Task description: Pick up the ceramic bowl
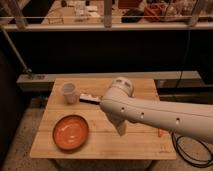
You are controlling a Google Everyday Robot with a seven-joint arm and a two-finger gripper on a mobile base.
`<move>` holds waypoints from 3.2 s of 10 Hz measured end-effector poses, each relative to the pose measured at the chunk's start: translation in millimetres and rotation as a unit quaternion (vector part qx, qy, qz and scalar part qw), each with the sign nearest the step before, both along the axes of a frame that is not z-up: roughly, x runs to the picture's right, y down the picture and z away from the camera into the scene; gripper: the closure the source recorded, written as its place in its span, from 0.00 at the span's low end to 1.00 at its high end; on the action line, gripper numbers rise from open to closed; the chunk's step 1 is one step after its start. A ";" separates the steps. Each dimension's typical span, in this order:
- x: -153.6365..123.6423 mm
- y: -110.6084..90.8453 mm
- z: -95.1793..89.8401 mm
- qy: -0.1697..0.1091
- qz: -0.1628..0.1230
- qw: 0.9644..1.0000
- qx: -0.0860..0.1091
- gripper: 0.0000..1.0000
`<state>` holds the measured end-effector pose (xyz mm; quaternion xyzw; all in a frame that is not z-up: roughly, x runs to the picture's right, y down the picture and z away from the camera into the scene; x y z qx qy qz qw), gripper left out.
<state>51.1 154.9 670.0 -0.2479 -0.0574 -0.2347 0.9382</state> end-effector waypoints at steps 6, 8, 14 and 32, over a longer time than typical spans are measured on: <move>-20.4 4.8 8.6 -0.031 -0.029 0.999 0.007 0.20; -26.7 5.4 10.9 -0.040 -0.037 0.998 0.009 0.20; -47.0 8.5 22.2 -0.068 -0.064 0.995 0.015 0.20; -122.3 31.3 72.4 -0.148 -0.149 0.977 0.027 0.20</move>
